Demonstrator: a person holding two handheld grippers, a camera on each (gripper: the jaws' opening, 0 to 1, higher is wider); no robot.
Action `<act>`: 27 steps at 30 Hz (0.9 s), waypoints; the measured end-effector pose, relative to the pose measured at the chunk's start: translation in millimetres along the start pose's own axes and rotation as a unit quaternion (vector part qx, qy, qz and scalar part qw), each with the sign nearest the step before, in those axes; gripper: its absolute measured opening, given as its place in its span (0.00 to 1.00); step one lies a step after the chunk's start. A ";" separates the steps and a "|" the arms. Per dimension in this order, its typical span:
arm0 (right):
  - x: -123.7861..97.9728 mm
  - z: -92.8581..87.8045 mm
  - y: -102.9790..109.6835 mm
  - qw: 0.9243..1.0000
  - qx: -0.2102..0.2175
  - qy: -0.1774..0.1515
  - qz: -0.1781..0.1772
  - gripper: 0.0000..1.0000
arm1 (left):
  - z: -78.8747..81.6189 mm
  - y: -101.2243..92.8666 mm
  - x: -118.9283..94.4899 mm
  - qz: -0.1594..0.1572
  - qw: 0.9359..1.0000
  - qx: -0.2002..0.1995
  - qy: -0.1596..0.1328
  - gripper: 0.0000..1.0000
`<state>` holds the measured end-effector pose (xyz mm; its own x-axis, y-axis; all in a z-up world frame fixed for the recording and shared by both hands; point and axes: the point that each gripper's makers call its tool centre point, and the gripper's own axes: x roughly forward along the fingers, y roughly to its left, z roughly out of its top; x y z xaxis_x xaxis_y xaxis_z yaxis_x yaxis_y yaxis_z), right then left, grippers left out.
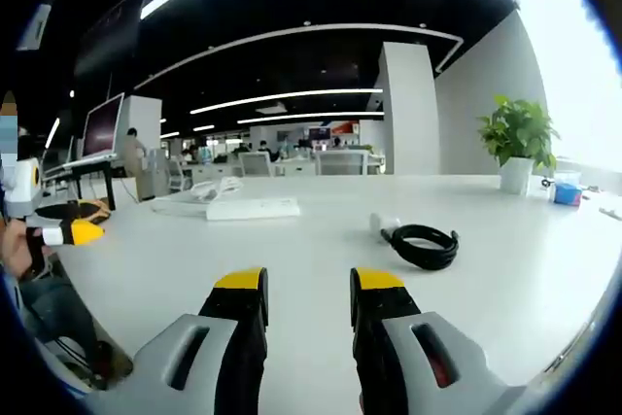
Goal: Straighten the power strip on the desk, plug the charger into it
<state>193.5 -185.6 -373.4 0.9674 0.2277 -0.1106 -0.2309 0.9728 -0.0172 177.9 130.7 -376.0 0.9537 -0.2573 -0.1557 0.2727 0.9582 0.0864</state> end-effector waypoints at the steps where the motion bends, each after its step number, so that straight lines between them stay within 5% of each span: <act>1: -0.1 -0.2 -0.2 1.000 0.000 0.000 0.000 0.34 | -0.1 0.1 0.0 0.000 1.000 0.000 0.000 0.63; 27: 0.0 -2.7 0.6 1.000 -0.001 0.002 -0.001 0.33 | -3.5 0.5 0.4 0.003 1.000 -0.001 0.006 0.62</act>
<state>193.0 -185.1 -376.1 0.9674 0.2259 -0.1143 -0.2295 0.9731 -0.0192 178.0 131.5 -379.5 0.9538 -0.2501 -0.1666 0.2665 0.9601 0.0844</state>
